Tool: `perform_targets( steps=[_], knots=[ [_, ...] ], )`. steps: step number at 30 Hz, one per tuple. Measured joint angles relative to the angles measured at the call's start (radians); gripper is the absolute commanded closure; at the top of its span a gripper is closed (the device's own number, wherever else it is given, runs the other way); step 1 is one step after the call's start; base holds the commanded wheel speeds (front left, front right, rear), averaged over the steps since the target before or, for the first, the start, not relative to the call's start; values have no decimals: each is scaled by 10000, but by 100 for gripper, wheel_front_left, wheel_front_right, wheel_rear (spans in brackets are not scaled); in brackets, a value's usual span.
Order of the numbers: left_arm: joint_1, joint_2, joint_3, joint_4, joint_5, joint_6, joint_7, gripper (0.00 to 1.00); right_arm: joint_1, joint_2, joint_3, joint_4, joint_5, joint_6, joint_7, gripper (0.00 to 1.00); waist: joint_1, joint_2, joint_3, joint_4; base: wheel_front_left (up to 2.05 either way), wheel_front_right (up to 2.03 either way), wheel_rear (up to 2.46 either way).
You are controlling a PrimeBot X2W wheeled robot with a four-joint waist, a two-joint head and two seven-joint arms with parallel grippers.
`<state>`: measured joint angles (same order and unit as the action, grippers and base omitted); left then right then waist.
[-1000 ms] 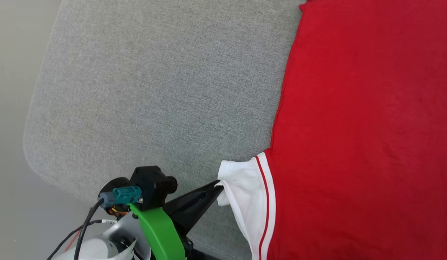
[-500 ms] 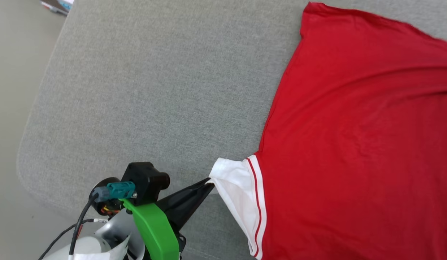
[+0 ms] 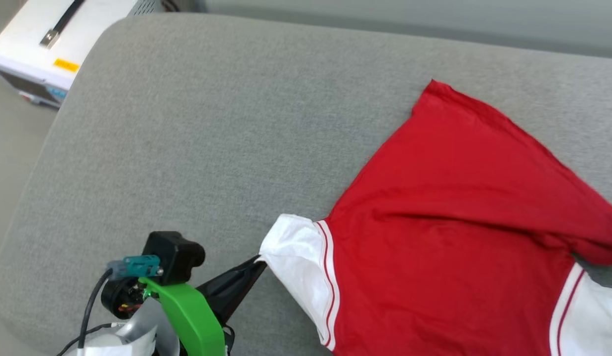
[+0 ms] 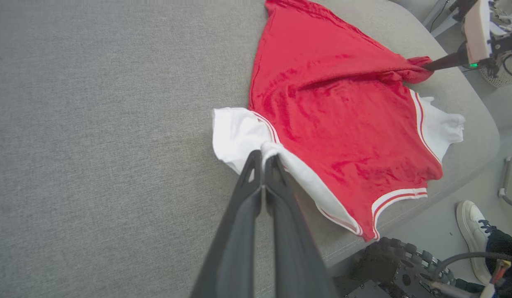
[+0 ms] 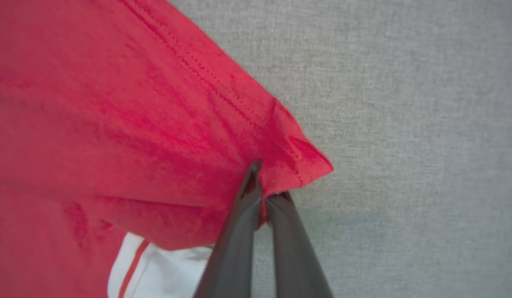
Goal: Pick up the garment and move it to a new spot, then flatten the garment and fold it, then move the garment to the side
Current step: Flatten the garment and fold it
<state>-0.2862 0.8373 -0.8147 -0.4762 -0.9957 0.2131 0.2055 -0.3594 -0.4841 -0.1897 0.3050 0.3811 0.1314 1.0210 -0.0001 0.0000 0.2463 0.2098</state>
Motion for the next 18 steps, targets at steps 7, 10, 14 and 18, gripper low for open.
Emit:
perform_targets(
  steps=[7,10,14,18],
  knots=[
    [461,-6,180,479,-359,111,-483,100,1826,303,-267,-1442,288,0,224,100,0,0,-725,-604,0,0,0],
    [619,-117,301,623,-504,113,-786,100,2532,477,-341,-2017,382,0,316,100,0,0,-973,-844,0,0,0],
    [644,-180,393,915,-522,105,-1005,100,3328,823,-621,-2663,453,0,397,100,0,0,-1275,-1082,0,0,0],
    [674,-339,412,1152,-545,50,-1231,100,3899,1241,-757,-2972,451,0,393,100,0,0,-1472,-1224,0,0,0]
  ],
)
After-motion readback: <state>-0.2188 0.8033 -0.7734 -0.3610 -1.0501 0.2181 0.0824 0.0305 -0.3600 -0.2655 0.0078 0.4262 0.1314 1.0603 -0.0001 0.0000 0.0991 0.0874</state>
